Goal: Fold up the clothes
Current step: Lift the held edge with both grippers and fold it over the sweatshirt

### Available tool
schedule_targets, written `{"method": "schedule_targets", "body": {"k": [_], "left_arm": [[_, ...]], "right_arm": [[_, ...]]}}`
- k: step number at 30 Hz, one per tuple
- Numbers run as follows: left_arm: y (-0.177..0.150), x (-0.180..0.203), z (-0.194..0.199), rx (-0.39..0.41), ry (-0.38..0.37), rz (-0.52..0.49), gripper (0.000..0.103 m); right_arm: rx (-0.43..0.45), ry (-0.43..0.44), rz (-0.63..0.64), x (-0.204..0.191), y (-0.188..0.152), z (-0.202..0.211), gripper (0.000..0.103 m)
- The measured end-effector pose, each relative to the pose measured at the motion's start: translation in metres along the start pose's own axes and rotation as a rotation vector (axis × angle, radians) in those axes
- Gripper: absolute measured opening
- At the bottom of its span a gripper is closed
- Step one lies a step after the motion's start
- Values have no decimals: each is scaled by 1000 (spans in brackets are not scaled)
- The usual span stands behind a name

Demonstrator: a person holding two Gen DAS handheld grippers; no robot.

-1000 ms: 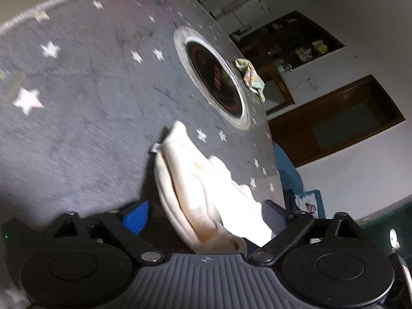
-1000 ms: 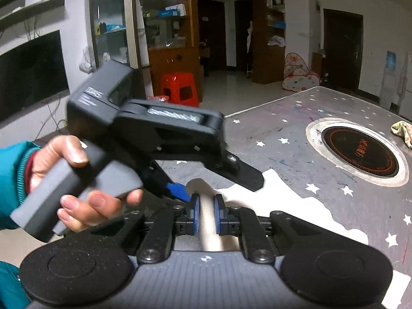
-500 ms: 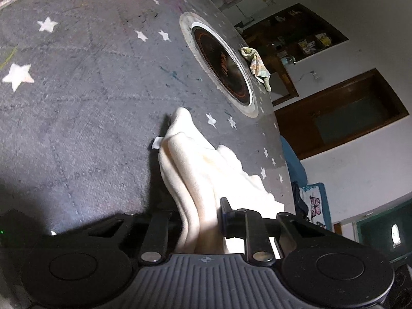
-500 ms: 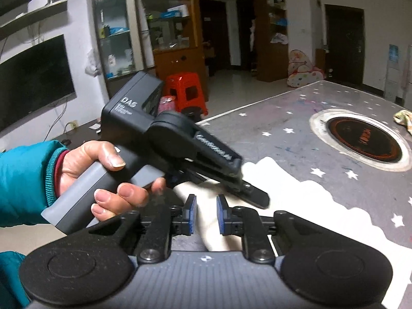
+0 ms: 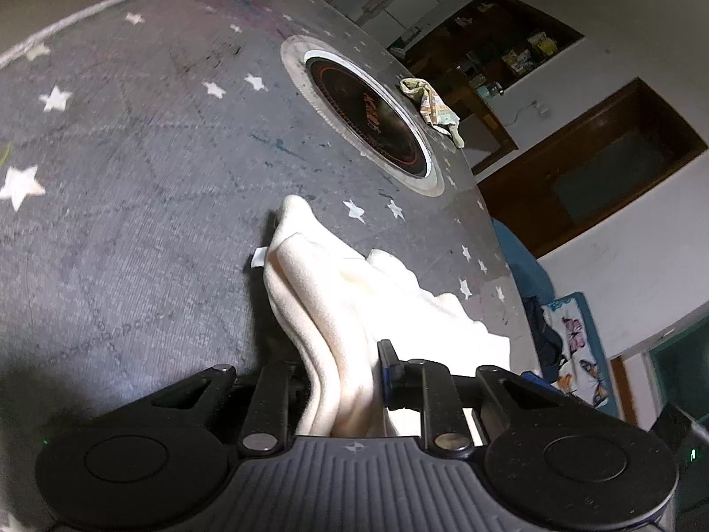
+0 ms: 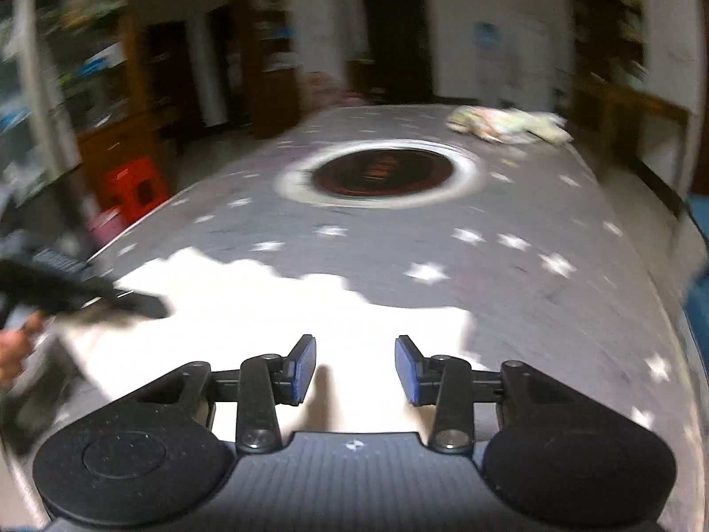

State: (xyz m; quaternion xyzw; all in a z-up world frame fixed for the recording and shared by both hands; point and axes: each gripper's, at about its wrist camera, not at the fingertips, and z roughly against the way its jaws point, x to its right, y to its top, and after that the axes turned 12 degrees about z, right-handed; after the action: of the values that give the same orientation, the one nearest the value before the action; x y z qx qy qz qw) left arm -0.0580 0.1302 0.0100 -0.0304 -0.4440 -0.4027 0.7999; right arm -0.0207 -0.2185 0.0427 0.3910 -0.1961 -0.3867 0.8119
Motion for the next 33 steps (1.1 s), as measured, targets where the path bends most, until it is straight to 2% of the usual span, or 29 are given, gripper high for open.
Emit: {"method": "schedule_targets", "body": {"k": [5, 10, 13, 15, 16, 18, 24, 33], "left_arm": [[-3, 8, 0, 13, 27, -64, 23], [-6, 13, -1, 22, 55, -116, 24], [-8, 17, -1, 34, 73, -157, 24], [-10, 20, -2, 42, 83, -184, 24], [-11, 22, -2, 48, 89, -200, 24], [-13, 27, -2, 63, 104, -236, 23], [-15, 43, 3, 92, 118, -323, 18], [-15, 77, 2, 97, 71, -391, 17]], "right_arm": [[-21, -37, -93, 24, -14, -16, 51], [7, -46, -133, 25, -19, -23, 54], [6, -45, -110, 19, -19, -22, 49], [5, -27, -104, 15, -18, -20, 30], [4, -19, -107, 14, -17, -20, 28], [9, -5, -112, 12, -17, -19, 14], [67, 7, -133, 11, -12, -4, 11], [159, -37, -61, 13, 15, 33, 10]]}}
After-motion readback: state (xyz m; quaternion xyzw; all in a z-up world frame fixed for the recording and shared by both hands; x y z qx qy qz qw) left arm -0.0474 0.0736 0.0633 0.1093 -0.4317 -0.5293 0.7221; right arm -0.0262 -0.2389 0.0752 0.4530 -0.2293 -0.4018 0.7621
